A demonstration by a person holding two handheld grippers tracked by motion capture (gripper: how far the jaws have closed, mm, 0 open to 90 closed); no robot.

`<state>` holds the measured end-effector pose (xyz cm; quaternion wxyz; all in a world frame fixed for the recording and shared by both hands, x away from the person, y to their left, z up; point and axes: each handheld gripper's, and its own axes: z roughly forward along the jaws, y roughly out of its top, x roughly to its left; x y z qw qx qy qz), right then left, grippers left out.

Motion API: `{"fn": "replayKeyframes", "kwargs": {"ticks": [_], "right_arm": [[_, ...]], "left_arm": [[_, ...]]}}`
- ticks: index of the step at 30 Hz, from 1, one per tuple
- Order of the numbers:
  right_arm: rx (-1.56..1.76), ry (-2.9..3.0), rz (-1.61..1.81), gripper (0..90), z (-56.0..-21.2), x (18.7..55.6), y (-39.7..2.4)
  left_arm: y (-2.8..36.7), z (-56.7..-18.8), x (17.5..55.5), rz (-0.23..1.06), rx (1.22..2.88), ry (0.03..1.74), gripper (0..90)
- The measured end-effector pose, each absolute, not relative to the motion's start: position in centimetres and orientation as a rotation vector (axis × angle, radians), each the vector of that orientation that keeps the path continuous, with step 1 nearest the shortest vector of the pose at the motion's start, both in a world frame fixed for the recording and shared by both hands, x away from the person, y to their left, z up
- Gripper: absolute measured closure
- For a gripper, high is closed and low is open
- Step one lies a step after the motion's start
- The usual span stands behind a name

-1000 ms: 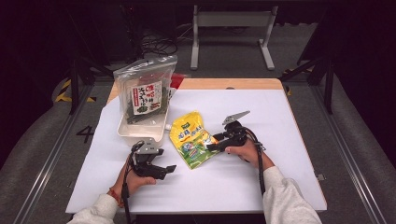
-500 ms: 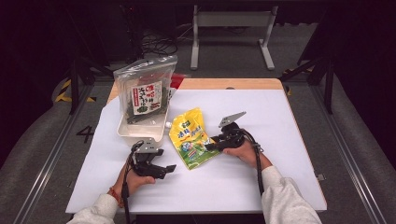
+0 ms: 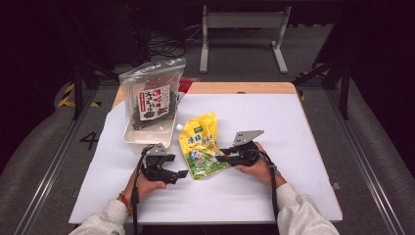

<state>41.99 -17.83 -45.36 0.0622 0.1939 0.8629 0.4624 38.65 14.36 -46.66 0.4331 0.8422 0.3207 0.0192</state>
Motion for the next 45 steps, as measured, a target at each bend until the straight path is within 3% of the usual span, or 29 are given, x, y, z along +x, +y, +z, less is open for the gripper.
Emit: {"fn": "replayKeyframes", "kwargs": {"ticks": [12,19,22,26,27,28,30,33,34,38,45], "right_arm": [[0.476,2.546,1.487,72.1,-44.9,40.0,-18.6],[0.391,2.534,1.498,72.1,-44.5,38.5,-18.0],[0.369,2.524,1.499,71.2,-44.3,38.1,-17.8],[0.323,2.54,1.466,70.4,-44.0,37.3,-17.0],[0.318,2.543,1.457,70.2,-43.9,37.2,-16.7],[0.318,2.543,1.457,70.2,-43.9,37.2,-16.7],[0.328,2.542,1.454,69.7,-43.8,37.0,-16.3],[0.33,2.526,1.439,68.4,-43.6,36.5,-15.6],[0.341,2.512,1.449,73.1,-43.4,36.4,-15.5],[0.384,2.479,1.498,74.6,-42.6,36.5,-15.9],[0.432,2.46,1.48,64.2,-42.1,36.1,-16.6]], "left_arm": [[12.4,-46.2,39.6,-0.045,2.029,0.8,15.4],[12.3,-45.2,38.9,-0.019,1.995,0.756,17.3],[12.8,-44.7,38.7,0.01,1.963,0.752,25.0],[13.7,-43.6,38.1,0.075,1.921,0.687,43.4],[14.0,-43.2,37.8,0.115,1.906,0.668,51.9],[14.0,-43.2,37.8,0.115,1.906,0.668,68.2],[14.8,-42.6,37.4,0.126,1.871,0.612,79.4],[15.1,-41.9,36.9,0.141,1.866,0.543,85.9],[15.1,-41.8,36.7,0.162,1.882,0.539,86.4],[15.1,-41.6,36.6,0.158,1.881,0.521,86.8],[15.3,-41.3,36.6,0.159,1.881,0.495,87.0]]}}
